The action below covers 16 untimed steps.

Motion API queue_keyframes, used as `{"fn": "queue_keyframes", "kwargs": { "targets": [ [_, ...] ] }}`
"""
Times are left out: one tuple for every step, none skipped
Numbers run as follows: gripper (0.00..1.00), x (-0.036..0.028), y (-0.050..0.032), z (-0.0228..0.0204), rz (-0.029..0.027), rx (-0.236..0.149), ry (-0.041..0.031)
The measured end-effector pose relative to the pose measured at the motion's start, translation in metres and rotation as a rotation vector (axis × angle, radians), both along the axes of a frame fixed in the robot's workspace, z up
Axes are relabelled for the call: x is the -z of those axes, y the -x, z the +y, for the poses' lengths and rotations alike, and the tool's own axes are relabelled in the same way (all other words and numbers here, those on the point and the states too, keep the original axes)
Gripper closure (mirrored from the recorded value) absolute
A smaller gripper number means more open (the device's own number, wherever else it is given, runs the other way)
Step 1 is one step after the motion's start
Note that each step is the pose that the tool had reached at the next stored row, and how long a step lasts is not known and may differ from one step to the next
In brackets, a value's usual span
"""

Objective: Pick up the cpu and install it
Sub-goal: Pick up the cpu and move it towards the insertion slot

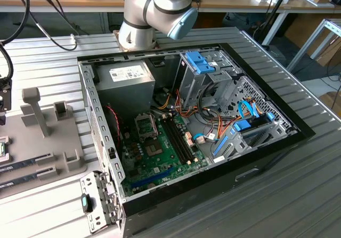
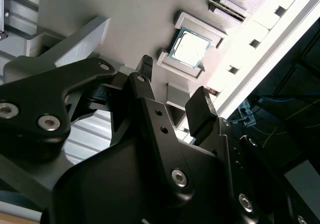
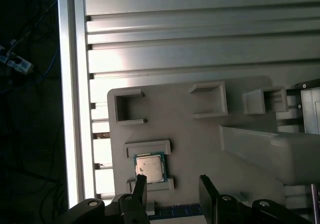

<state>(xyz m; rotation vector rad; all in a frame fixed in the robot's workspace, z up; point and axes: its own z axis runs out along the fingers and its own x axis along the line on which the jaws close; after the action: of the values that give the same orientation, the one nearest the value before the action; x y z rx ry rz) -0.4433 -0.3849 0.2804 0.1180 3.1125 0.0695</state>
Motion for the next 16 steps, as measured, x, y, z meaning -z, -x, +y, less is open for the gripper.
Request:
{"fn": "queue_keyframes", "kwargs": {
  "targets": [
    [0.46, 0.0003, 0.0001, 0.0, 0.0, 0.0, 0.0],
    [0.46, 0.0006, 0.0002, 0.0, 0.0, 0.0, 0.0],
    [0.46, 0.0009, 0.0002, 0.0, 0.0, 0.0, 0.0],
    [0.46, 0.0011, 0.0003, 0.0, 0.0, 0.0, 0.0],
    [0.46, 0.0014, 0.0004, 0.0, 0.0, 0.0, 0.0],
    [0.46, 0.0017, 0.0004, 0.0, 0.0, 0.0, 0.0],
    [0.46, 0.002, 0.0005, 0.0, 0.0, 0.0, -0.0001],
    [0.46, 0.0023, 0.0005, 0.0, -0.0001, 0.0, 0.0],
    [0.46, 0.0025, 0.0006, 0.0, 0.0001, 0.0, 0.0],
    [0.46, 0.0028, 0.0006, 0.0, 0.0, 0.0, 0.0],
    [0.46, 0.0031, 0.0007, 0.0, 0.0, 0.0, 0.0],
    [0.46, 0.0034, 0.0008, 0.0, 0.0, 0.0, 0.0],
    [0.46, 0.0038, 0.0008, 0.0, 0.0, 0.0, 0.0],
    [0.46, 0.0041, 0.0009, 0.0, 0.0, 0.0, 0.0],
    [0.46, 0.0044, 0.0009, 0.0, 0.0, 0.0, 0.0],
    [0.46, 0.0048, 0.001, 0.0, 0.0, 0.0, 0.0]
  ]
}}
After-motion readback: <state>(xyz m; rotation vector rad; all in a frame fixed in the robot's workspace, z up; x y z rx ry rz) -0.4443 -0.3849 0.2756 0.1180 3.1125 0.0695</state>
